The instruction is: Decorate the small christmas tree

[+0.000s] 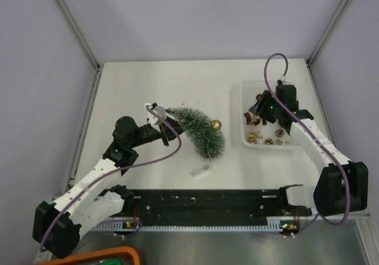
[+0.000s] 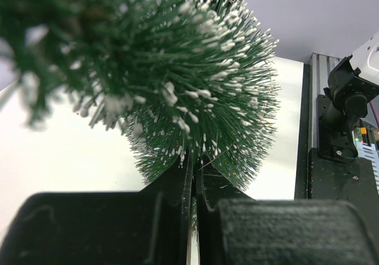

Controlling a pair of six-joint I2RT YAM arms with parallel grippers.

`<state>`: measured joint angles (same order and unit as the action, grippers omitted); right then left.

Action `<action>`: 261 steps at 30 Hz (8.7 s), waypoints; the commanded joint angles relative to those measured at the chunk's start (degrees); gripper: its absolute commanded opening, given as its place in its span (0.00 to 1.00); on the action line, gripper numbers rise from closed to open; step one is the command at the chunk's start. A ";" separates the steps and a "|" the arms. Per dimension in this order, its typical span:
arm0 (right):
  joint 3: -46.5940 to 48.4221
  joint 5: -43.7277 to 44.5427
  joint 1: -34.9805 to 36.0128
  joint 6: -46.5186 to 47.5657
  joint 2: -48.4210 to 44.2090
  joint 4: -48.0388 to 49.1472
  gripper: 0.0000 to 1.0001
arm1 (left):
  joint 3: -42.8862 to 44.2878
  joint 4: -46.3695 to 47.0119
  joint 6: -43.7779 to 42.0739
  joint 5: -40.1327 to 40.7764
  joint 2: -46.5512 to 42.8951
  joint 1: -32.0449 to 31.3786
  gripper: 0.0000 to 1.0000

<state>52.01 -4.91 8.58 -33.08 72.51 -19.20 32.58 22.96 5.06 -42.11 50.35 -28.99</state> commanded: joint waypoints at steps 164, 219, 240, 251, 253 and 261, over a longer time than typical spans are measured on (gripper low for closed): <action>-3.84 11.23 -1.55 6.28 -14.16 -15.43 0.43 | 0.29 -1.52 1.45 -0.87 0.19 -0.27 0.00; 27.54 23.01 0.21 11.19 38.24 4.70 0.34 | -1.90 -0.81 1.88 -0.17 -1.22 0.69 0.00; 17.77 -6.96 4.86 -4.45 2.12 13.75 0.22 | -0.32 -1.08 0.92 -1.40 -0.51 0.61 0.00; 22.96 -6.52 20.85 -4.36 -3.42 14.19 0.22 | -0.15 -1.08 1.18 -1.49 -0.16 0.61 0.00; 23.14 -6.34 22.96 -4.54 -3.95 14.46 0.21 | -0.32 -1.16 1.36 -1.40 -0.07 0.69 0.00; 23.05 -8.54 26.84 -5.24 -5.89 15.07 0.21 | -0.41 -0.90 1.27 -1.40 0.01 0.69 0.00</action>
<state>72.58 -11.84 33.58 -37.63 69.10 -6.63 31.59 23.14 6.07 -42.17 49.69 -28.45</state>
